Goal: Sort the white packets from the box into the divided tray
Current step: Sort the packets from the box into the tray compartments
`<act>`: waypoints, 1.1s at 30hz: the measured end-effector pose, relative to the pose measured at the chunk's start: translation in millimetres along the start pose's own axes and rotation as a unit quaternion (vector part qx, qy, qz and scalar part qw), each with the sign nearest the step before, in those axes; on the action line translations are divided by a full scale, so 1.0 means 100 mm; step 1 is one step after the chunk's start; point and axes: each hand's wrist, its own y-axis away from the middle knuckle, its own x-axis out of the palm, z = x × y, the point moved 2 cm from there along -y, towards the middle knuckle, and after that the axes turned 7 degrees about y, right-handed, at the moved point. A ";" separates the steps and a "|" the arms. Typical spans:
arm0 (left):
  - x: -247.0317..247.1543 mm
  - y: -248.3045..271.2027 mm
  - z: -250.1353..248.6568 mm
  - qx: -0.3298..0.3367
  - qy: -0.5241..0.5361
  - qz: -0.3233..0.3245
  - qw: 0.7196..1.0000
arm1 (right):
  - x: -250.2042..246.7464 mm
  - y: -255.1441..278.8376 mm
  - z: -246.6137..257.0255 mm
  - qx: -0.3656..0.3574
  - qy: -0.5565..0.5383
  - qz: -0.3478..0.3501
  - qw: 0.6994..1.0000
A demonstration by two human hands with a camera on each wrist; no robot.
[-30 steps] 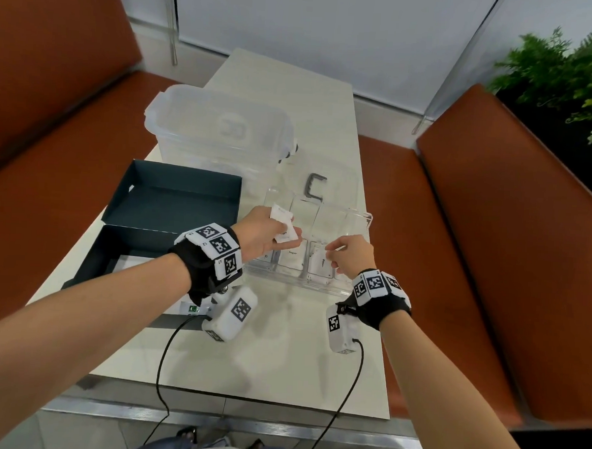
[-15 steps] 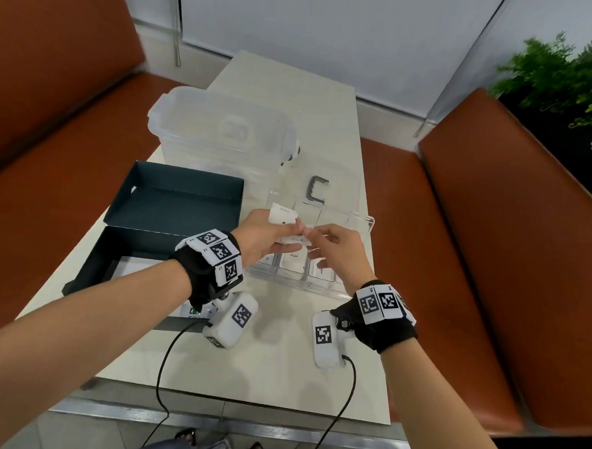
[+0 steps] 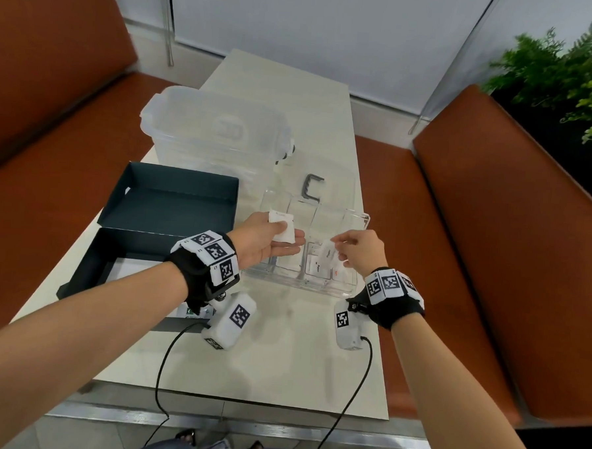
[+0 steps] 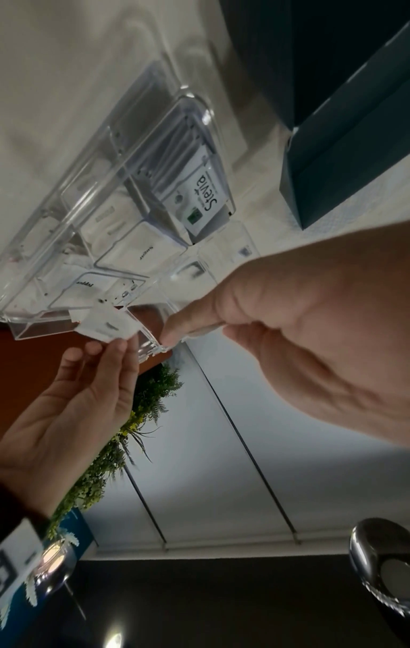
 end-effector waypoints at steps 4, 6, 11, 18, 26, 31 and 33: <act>-0.04 0.00 -0.01 -0.004 -0.016 -0.026 1.000 | 0.14 -0.04 -0.02 -0.002 0.062 0.019 0.998; -0.05 -0.01 -0.03 -0.015 -0.017 -0.046 0.999 | 0.20 -0.04 -0.02 -0.012 0.088 0.019 0.996; -0.15 -0.12 -0.07 0.030 -0.155 -0.107 0.982 | 0.35 -0.02 0.01 -0.024 0.150 0.011 0.988; -0.14 -0.32 -0.08 0.078 -0.383 -0.064 0.918 | 0.36 0.03 0.00 -0.033 0.175 -0.013 0.984; 0.05 -0.47 0.01 0.117 -0.619 -0.047 0.776 | 0.28 0.09 0.01 -0.067 0.160 -0.034 0.984; 0.12 -0.47 0.05 0.143 -0.728 -0.017 0.670 | 0.26 0.13 -0.03 -0.071 0.174 -0.023 0.982; 0.12 -0.49 0.06 0.135 -0.751 0.010 0.646 | 0.26 0.13 -0.04 -0.069 0.206 -0.001 0.976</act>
